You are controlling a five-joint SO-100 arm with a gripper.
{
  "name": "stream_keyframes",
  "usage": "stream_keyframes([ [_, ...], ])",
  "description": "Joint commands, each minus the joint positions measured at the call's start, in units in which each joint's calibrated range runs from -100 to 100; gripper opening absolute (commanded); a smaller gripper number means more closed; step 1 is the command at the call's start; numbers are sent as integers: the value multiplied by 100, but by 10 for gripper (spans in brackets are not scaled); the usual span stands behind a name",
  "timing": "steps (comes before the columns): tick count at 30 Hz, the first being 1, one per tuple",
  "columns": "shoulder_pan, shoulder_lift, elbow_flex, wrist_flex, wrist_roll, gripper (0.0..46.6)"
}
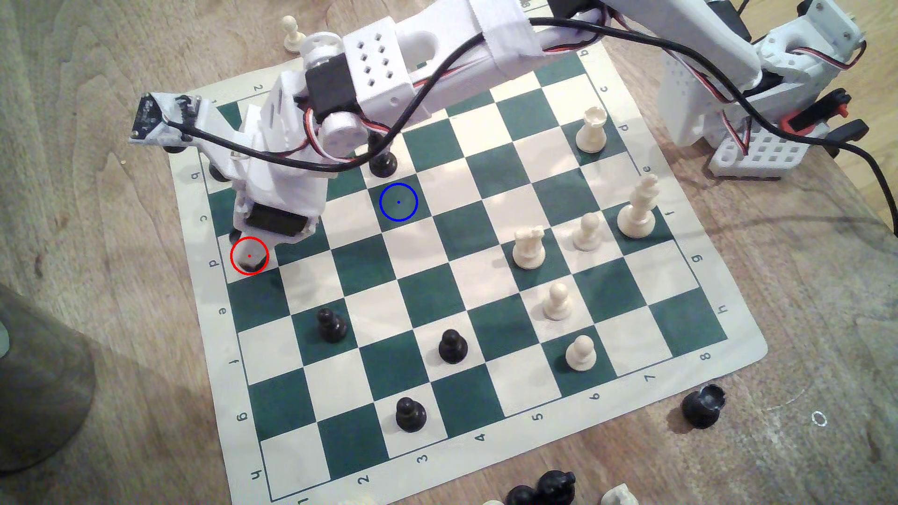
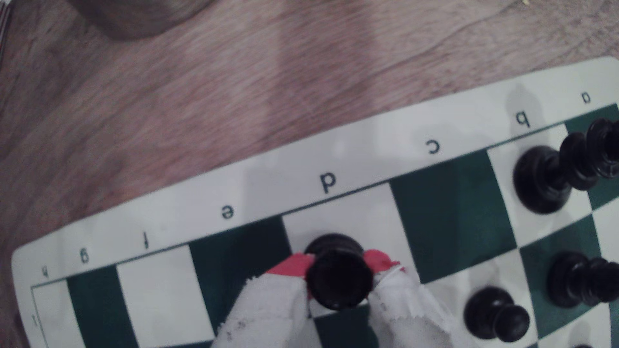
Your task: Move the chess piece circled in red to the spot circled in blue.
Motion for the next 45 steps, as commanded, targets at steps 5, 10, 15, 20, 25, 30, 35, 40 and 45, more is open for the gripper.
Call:
stream_keyframes([
  [5,-38,-246,-320,-89,-68,2],
  [10,-54,-348,-320,-114,-107,2],
  [15,-38,-628,-374,-147,-200,2],
  [20,-30,-1282,-383,42,-210,2],
  [25,-46,-2343,124,558,-190,3],
  [30,-100,-3599,1448,705,-103,3],
  [35,-163,-4440,2482,713,-15,3],
  [40,-194,-4932,3234,664,10,3],
  [45,-233,-5322,3905,541,39,3],
])
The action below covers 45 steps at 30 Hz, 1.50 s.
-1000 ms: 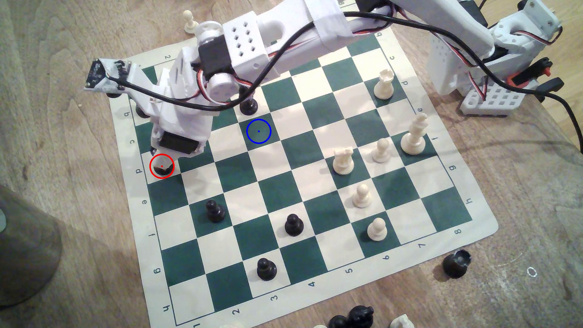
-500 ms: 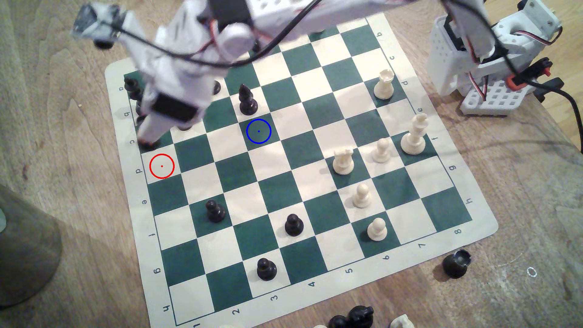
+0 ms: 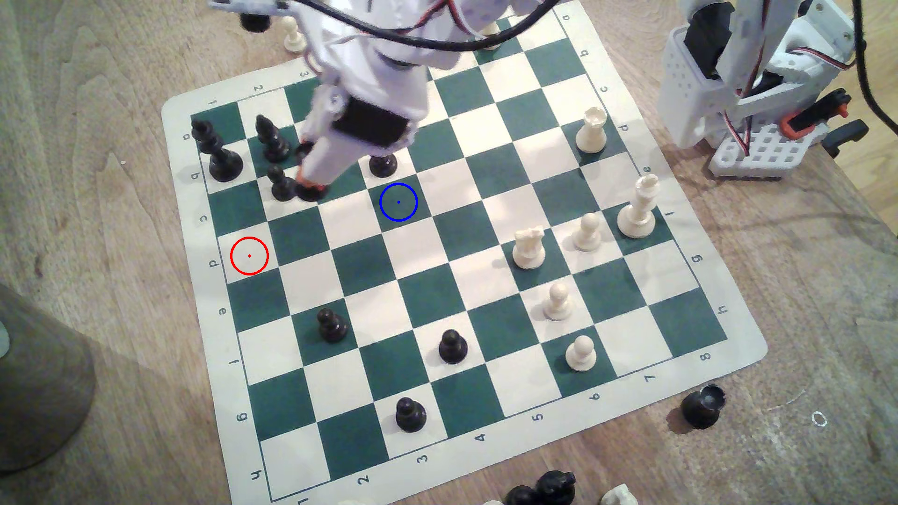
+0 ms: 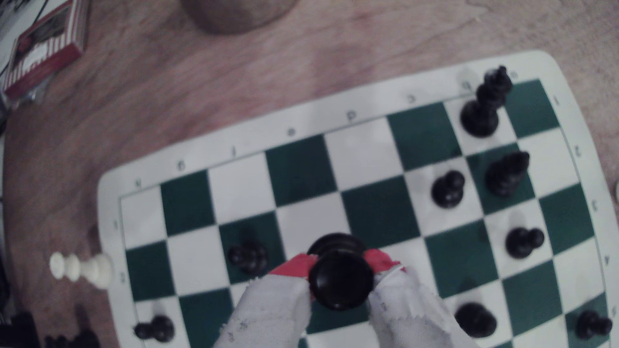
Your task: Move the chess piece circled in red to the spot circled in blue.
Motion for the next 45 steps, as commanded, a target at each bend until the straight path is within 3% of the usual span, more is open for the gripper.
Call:
stream_keyframes([
  [1,-49,-832,363,-177,49,3],
  [11,37,-1307,2058,-906,151,3],
  [26,186,-1163,3209,-1626,283,3],
  [45,342,-509,3554,-2273,342,3],
])
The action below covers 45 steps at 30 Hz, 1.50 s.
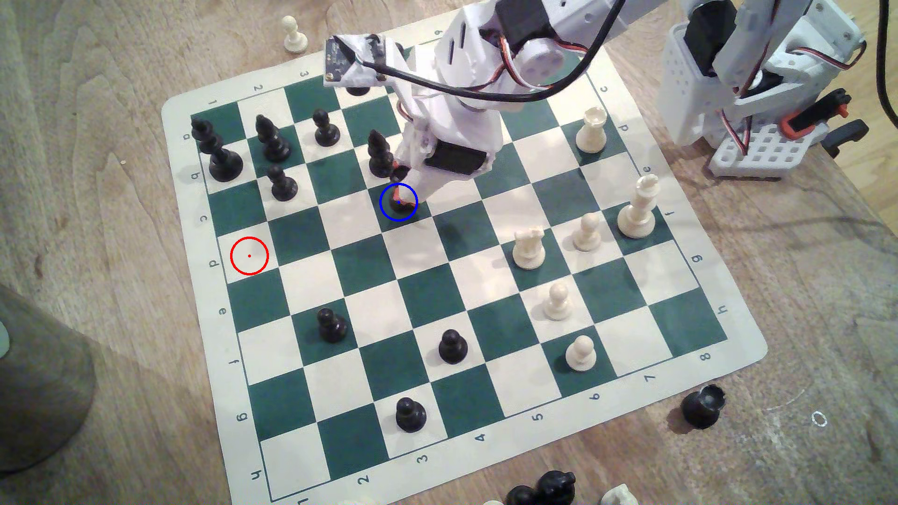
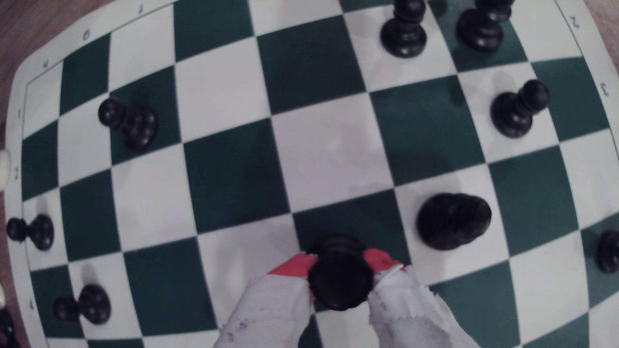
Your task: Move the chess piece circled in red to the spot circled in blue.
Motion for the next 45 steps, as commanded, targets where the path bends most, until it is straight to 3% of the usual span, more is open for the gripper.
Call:
stream_keyframes([
  [1,85,78,-170,-219,39,3],
  [14,132,298,-197,-391,49,3],
  [15,116,298,-197,-391,44,18],
  [18,116,315,-224,-391,39,126],
  [19,124,324,-242,-391,44,189],
  [21,132,315,-251,-374,44,209],
  [34,46,-618,-269,723,117,218],
  [45,-611,-2528,-34,2762,78,184],
])
